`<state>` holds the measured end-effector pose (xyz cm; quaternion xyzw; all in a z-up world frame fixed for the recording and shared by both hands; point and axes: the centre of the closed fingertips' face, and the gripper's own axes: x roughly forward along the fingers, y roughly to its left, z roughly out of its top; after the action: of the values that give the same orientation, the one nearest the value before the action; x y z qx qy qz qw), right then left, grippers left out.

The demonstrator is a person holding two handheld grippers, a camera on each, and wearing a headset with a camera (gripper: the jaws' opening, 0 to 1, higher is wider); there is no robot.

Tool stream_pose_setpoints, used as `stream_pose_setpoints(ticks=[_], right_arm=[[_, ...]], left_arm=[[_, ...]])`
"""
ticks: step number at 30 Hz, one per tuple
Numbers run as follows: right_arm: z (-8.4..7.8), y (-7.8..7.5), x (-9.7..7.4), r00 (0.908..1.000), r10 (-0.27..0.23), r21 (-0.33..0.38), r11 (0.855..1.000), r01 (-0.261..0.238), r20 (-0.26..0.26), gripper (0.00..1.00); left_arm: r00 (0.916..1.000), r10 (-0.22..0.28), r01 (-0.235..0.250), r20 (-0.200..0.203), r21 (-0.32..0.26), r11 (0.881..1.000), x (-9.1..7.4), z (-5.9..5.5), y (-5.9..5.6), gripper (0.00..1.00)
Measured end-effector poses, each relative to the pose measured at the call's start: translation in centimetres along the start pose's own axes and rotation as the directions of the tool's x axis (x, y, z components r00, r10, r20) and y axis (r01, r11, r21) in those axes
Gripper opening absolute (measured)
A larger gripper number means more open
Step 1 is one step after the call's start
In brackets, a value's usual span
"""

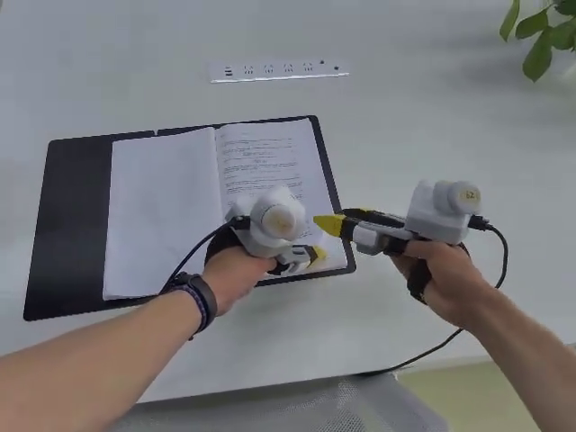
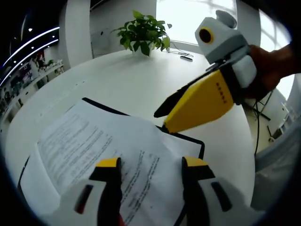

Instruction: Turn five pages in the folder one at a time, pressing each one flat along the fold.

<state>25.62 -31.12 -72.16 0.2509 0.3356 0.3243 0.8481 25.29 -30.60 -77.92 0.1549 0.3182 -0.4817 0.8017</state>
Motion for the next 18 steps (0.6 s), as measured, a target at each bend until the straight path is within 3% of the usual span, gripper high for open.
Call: stream_pose_setpoints(ticks=[3, 12, 18], right_arm=[[-0.1, -0.3, 0.7, 0.9997, 0.025, 0.069, 0.997, -0.025, 0.008, 0.48], [-1.0, -0.3, 1.3, 0.9980, 0.058, 0.111, 0.992, -0.054, -0.027, 0.37], [-1.3, -0.6, 0.8, 0.9984, 0.053, 0.119, 0.992, -0.050, -0.022, 0.32]], left_arm=[[1.0000, 0.000, 0.000, 0.001, -0.001, 1.000, 0.0, 0.0, 0.0, 0.52], [1.0000, -0.002, 0.002, 0.001, -0.002, 1.000, 0.0, -0.1, 0.0, 0.52], [0.9999, -0.016, 0.016, -0.001, -0.009, 1.000, 0.0, 0.0, -0.3, 0.56]])
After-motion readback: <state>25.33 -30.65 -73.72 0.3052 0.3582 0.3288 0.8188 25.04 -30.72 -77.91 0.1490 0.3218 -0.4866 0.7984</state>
